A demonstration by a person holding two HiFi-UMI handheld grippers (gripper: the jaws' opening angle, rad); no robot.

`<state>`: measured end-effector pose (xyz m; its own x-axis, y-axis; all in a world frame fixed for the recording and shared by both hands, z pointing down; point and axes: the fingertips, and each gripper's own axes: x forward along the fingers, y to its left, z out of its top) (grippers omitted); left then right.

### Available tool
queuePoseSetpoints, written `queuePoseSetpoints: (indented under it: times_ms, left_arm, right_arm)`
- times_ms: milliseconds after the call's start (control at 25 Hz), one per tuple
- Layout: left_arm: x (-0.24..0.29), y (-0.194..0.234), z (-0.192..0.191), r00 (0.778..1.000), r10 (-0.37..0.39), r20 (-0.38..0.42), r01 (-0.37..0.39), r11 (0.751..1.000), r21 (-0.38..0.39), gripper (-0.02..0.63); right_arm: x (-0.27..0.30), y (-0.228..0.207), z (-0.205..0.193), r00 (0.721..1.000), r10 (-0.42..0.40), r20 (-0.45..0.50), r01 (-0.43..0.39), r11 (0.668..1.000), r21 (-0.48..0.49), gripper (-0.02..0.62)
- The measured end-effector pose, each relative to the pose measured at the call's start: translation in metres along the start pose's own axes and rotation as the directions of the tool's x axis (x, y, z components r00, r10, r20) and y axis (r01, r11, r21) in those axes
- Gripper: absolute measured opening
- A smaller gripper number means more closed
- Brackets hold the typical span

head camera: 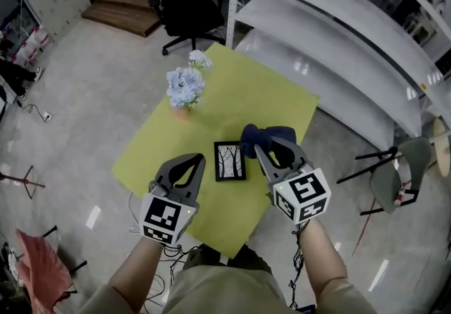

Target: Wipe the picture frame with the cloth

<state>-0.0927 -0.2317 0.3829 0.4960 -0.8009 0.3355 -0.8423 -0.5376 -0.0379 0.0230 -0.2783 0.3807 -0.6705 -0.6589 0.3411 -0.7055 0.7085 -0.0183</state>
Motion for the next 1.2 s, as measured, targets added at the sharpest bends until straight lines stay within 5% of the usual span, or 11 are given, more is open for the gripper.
queuePoseSetpoints:
  times_ms: [160, 520, 1200]
  left_arm:
    - [0.028, 0.000, -0.031, 0.998, -0.045, -0.033, 0.041, 0.994, -0.098, 0.008]
    - [0.077, -0.005, -0.115, 0.977, -0.109, -0.182, 0.086, 0.987, -0.133, 0.008]
    - [0.135, -0.017, -0.244, 0.879, -0.228, -0.420, 0.132, 0.960, -0.246, 0.008]
  right_arm:
    - [0.043, -0.001, -0.032, 0.996, 0.056, -0.067, -0.056, 0.998, 0.000, 0.075]
    - [0.119, 0.002, -0.114, 0.969, 0.130, -0.211, -0.126, 0.992, 0.031, 0.075]
    - [0.206, 0.030, -0.211, 0.904, 0.229, -0.361, -0.220, 0.973, 0.065, 0.077]
